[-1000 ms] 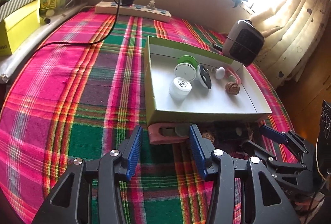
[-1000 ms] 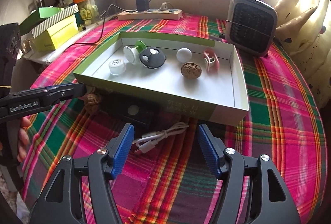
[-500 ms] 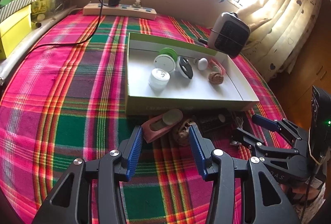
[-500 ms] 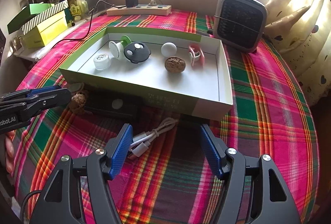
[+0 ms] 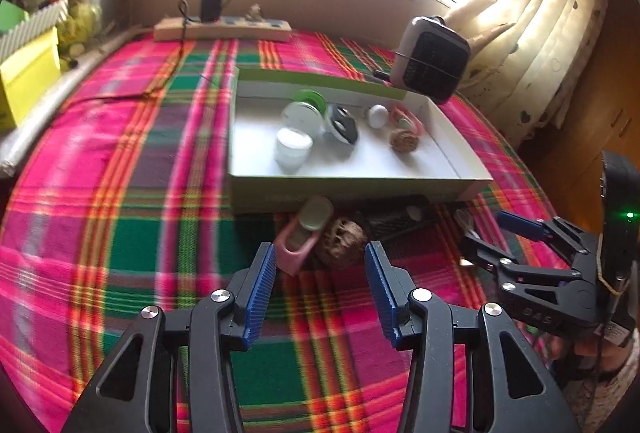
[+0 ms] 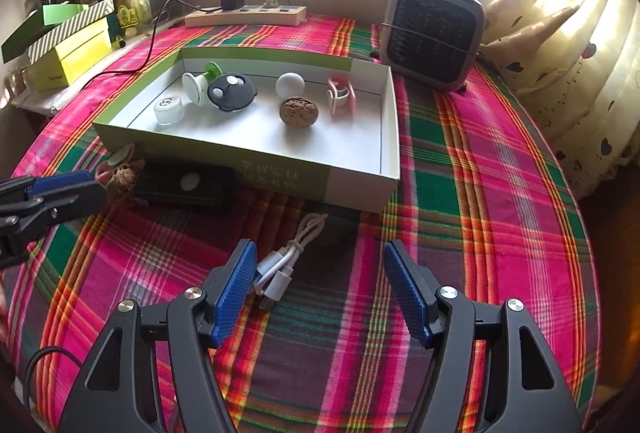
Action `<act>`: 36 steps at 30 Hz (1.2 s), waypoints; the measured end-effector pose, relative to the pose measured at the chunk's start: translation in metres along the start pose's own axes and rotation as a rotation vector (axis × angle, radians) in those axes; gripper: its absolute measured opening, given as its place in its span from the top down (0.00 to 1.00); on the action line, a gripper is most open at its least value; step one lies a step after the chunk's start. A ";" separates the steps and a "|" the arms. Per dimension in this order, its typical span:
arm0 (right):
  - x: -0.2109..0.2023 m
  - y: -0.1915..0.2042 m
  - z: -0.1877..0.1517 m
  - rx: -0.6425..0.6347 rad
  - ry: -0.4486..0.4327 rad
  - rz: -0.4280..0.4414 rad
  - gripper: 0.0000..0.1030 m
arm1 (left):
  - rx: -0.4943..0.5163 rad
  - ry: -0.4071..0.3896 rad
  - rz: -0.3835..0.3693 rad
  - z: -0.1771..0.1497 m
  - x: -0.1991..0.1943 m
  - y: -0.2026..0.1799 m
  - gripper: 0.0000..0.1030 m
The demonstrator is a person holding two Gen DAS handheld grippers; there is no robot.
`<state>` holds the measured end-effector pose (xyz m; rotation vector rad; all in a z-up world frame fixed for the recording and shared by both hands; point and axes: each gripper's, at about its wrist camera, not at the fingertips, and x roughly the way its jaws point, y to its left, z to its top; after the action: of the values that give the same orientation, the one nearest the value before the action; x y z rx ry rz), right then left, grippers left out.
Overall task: Organize objects
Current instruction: 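Withdraw both grippers from the tray toward the pink holder and white cable, then grasp the pink-and-white holder with the left gripper while the right grasps the white USB cable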
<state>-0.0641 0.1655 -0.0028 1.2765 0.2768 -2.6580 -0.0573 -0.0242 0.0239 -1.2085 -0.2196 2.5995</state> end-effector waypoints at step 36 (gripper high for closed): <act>0.004 -0.018 -0.004 0.051 0.027 -0.032 0.35 | 0.126 0.062 0.056 0.011 0.028 -0.001 0.57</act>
<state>-0.0685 0.1837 -0.0070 1.3352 0.2367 -2.6932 -0.0828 -0.0154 0.0110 -1.2653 -0.0098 2.5747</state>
